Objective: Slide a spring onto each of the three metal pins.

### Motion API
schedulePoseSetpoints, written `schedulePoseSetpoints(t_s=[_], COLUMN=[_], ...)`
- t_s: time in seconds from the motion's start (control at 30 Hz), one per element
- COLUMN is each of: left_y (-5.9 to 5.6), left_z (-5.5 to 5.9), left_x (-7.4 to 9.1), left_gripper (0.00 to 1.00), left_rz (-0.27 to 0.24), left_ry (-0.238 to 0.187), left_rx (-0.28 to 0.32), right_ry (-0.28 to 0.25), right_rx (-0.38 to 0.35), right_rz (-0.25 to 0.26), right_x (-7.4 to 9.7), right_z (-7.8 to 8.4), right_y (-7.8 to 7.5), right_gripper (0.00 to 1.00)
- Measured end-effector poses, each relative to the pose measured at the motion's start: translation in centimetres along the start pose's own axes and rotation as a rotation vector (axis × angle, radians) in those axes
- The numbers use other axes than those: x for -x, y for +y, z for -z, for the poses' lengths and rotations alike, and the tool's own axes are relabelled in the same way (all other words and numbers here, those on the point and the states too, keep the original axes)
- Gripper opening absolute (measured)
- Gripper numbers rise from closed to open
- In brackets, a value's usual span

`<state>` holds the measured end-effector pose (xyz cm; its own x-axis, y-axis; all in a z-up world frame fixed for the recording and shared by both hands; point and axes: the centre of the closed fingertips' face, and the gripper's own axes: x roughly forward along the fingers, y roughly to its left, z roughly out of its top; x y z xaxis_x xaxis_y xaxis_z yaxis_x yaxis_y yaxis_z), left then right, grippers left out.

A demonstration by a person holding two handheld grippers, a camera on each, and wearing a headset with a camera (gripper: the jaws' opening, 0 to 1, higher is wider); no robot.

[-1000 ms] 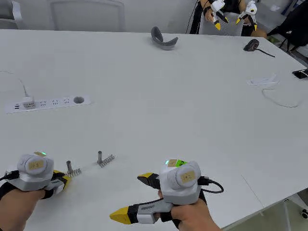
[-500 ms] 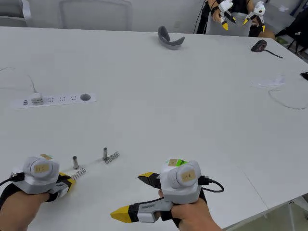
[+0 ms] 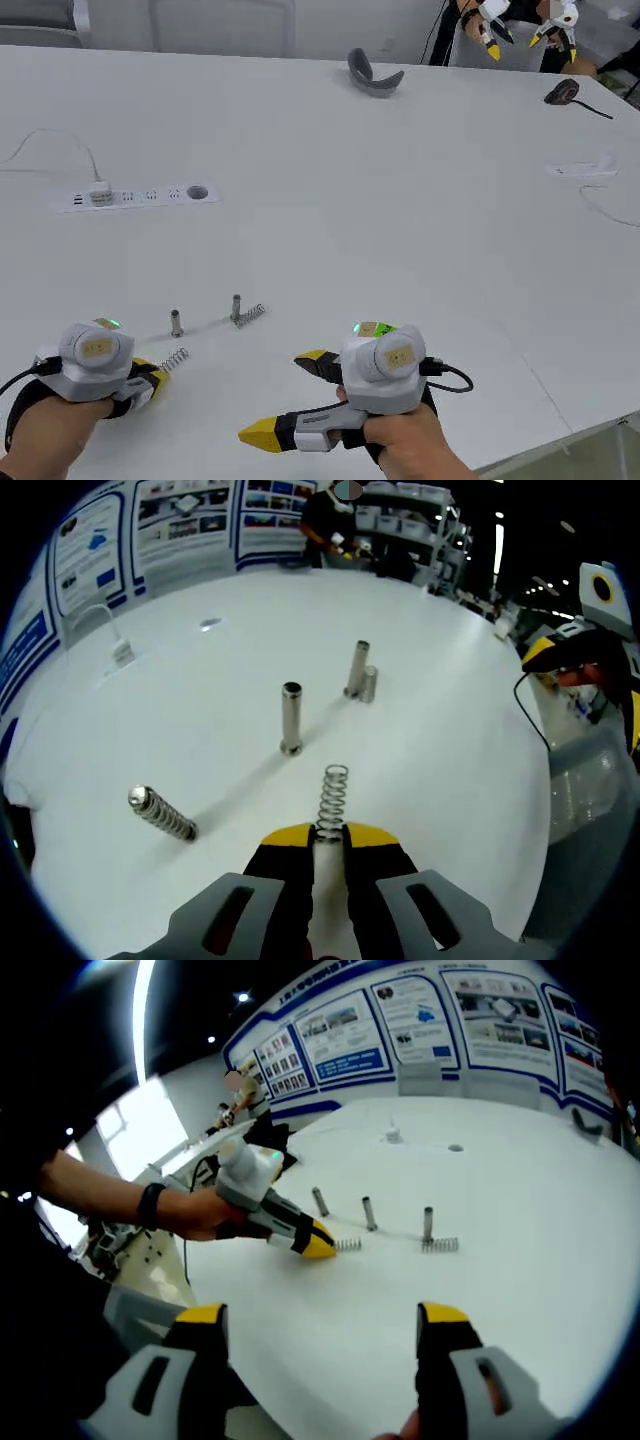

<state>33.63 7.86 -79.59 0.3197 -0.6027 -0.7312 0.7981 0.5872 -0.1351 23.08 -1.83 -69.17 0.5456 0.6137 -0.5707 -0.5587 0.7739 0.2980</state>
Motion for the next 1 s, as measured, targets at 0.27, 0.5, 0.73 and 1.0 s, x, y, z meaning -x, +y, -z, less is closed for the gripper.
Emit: schedulePoseSetpoints(t_s=[0.27, 0.5, 0.73, 1.0], left_y=[0.5, 0.6, 0.5, 1.1], left_z=[0.5, 0.8, 2.4, 2.8], left_x=[0.9, 1.8, 2.0, 1.6], left_gripper=[0.11, 0.1, 0.1, 0.11], left_rz=[-0.01, -0.016, -0.024, -0.058], left_ry=[-0.012, -0.025, 0.001, 0.018], left_rx=[0.034, 0.049, 0.033, 0.0], right_ry=[0.008, 0.011, 0.018, 0.019], right_rx=[0.01, 0.015, 0.019, 0.017], right_rz=[-0.018, -0.034, -0.047, -0.05], right_x=[-0.5, -0.9, -1.2, -1.3], right_z=[-0.1, -0.4, -0.3, -0.2], right_y=[0.3, 0.6, 0.9, 1.0], right_gripper=[0.78, 0.78, 0.78, 0.78])
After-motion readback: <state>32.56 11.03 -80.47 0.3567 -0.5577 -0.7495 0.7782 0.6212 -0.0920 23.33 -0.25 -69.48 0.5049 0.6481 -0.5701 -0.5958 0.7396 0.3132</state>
